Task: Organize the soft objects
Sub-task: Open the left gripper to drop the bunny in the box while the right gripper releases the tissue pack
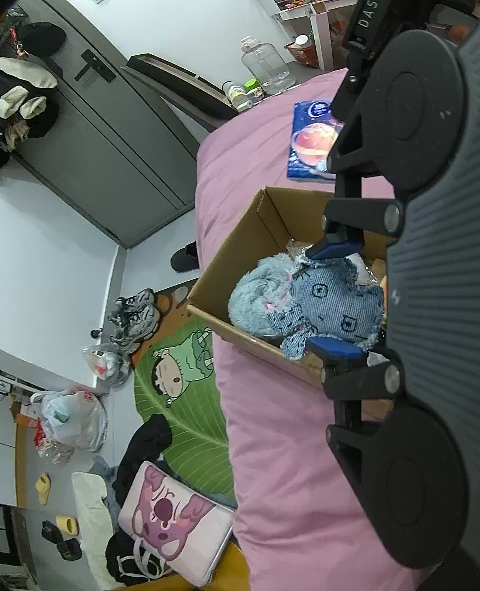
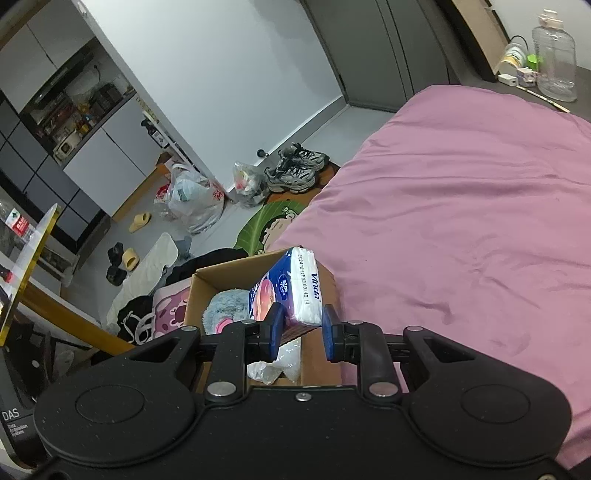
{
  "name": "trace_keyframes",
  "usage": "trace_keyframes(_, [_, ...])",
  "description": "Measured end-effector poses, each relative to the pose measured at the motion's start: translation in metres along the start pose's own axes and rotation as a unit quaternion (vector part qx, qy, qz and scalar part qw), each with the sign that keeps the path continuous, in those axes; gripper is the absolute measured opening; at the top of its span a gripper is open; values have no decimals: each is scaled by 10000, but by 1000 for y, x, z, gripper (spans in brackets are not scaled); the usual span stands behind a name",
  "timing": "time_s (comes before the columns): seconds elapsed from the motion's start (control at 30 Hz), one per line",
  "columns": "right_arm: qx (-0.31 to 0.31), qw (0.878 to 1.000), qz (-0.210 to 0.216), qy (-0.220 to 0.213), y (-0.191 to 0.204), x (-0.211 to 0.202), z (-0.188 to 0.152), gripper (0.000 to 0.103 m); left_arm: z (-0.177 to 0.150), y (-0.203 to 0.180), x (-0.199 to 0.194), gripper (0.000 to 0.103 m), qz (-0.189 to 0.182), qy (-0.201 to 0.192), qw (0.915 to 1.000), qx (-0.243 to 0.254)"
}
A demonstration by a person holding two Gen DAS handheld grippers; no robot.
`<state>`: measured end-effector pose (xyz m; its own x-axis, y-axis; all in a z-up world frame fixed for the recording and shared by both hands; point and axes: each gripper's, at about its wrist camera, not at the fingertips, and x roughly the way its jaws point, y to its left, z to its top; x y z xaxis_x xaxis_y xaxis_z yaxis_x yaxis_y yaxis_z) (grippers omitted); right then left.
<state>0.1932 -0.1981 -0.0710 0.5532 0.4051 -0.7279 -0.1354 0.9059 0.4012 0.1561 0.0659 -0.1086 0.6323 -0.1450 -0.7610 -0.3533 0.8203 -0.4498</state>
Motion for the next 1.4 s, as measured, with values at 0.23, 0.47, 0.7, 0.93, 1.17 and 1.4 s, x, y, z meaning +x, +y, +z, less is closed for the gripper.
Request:
trace_keyframes(0.23, [-44,9999,-4,92,4,12,2,22,2,0,16,47,74,195,9998,-17])
trace_keyframes(0.47, [-166,9997,-100,125,9,28,6,22,7,-1,15,63,29,139,9999,2])
trace_keyframes(0.7, [-426,9988,-233,52,17,35,14,22,11,-2,15,68,103,87,9999,-30])
trace_keyframes(0.93, [-598,9980,-176,-33,25,35,18,22,12,-1,14,68,155,75,9998,-29])
trace_keyframes(1.17, [-429,9990,-79,46,19,30,15,23,9,-1,7,68,217,40,9998,-12])
trace_keyframes(1.4, [-280,9996,-40,17,14,15,10,41,7,-11,-4,69,303,2,9995,112])
